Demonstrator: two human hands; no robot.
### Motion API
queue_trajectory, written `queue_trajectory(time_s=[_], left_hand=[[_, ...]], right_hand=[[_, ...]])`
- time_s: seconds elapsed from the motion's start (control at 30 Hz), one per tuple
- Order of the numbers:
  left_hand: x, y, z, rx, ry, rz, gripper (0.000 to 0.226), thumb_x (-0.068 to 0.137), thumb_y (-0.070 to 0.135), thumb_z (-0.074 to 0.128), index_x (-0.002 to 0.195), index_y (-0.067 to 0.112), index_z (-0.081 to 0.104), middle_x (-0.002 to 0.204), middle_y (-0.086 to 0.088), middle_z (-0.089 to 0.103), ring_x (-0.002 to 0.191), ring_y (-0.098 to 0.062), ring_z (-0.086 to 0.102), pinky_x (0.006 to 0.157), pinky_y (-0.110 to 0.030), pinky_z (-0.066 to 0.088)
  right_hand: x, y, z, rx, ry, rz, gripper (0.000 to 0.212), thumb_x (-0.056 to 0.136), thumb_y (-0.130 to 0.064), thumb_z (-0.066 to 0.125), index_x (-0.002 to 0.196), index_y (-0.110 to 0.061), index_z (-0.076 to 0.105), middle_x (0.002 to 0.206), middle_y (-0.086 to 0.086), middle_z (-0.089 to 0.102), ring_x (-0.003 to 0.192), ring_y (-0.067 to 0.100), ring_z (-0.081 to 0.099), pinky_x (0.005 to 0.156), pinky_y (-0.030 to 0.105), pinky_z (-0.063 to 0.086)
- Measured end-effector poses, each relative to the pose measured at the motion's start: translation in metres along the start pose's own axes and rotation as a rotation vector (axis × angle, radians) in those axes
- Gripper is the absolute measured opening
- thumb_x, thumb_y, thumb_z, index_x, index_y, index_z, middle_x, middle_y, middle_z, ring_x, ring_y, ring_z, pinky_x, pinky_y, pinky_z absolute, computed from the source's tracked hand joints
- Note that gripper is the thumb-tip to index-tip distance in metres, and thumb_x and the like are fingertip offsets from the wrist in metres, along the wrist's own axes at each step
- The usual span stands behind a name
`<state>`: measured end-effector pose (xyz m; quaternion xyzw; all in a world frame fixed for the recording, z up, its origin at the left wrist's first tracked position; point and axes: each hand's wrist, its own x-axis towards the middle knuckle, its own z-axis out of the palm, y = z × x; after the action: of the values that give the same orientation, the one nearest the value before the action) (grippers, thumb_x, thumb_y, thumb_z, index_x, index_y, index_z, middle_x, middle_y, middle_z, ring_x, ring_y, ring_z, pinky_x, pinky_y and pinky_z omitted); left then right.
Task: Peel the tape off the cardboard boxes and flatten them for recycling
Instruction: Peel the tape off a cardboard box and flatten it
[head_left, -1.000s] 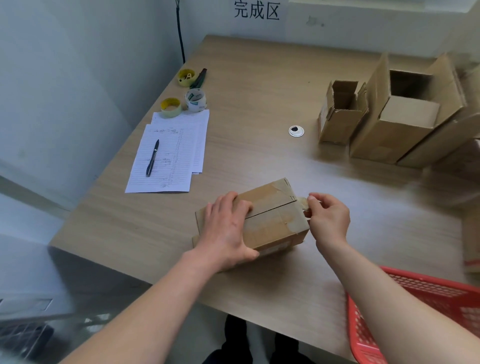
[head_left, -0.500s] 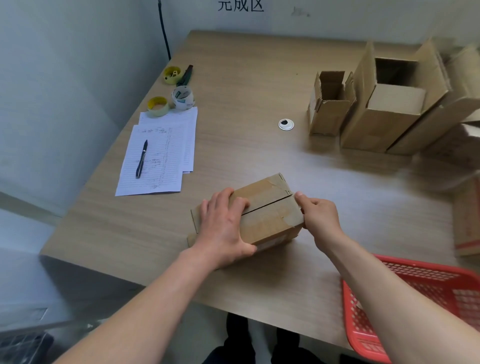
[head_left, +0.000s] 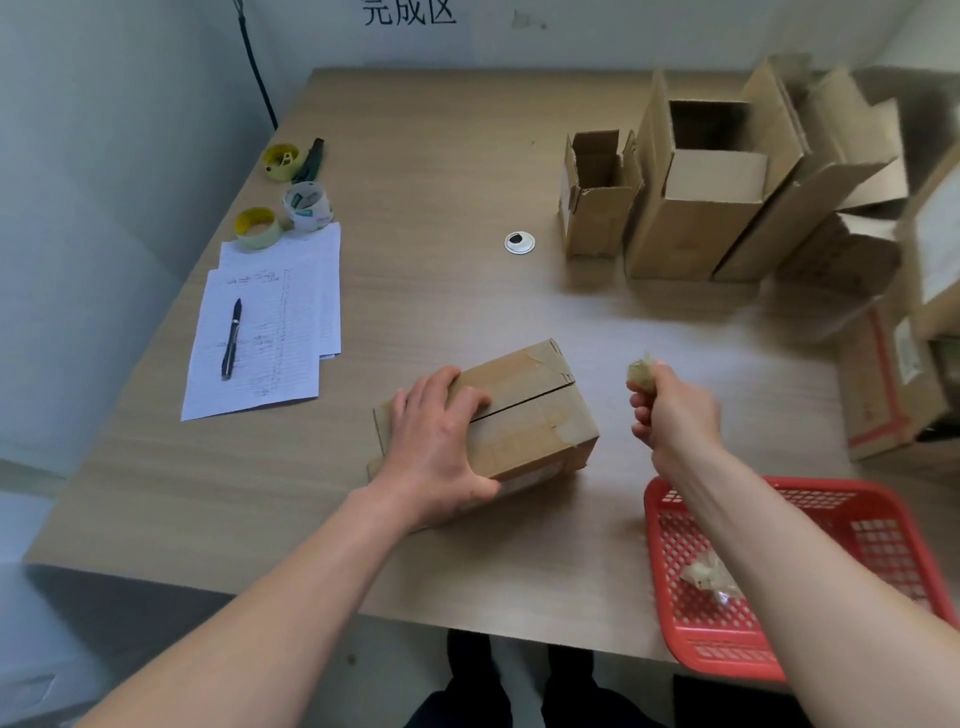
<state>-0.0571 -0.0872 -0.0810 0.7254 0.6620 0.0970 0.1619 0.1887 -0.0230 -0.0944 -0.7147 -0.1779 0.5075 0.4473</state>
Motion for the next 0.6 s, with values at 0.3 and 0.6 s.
queue_trajectory(time_s=[0.3,0.6], left_hand=[[0.021,0.032,0.011,-0.004,-0.018,0.091,0.093,0.038,0.06,0.068,0.123,0.025,0.056,0.145,-0.013,0.039,0.135,-0.029,0.034,0.108,-0.039,0.021],[0.021,0.032,0.013,-0.004,-0.013,0.089,0.096,0.036,0.064,0.066,0.124,0.024,0.057,0.145,-0.014,0.04,0.136,-0.03,0.035,0.109,-0.043,0.022]], right_hand=[[-0.036,0.031,-0.105,-0.518,0.176,-0.412,0.017,0.089,-0.028,0.072,0.101,-0.017,0.072,0.07,0.0,0.066,0.074,0.02,0.062,0.073,0.031,0.041],[-0.04,0.084,-0.132,-0.966,0.143,-0.358,0.026,0.085,-0.036,0.07,0.066,-0.023,0.057,0.057,-0.007,0.065,0.068,0.016,0.065,0.07,0.037,0.049]])
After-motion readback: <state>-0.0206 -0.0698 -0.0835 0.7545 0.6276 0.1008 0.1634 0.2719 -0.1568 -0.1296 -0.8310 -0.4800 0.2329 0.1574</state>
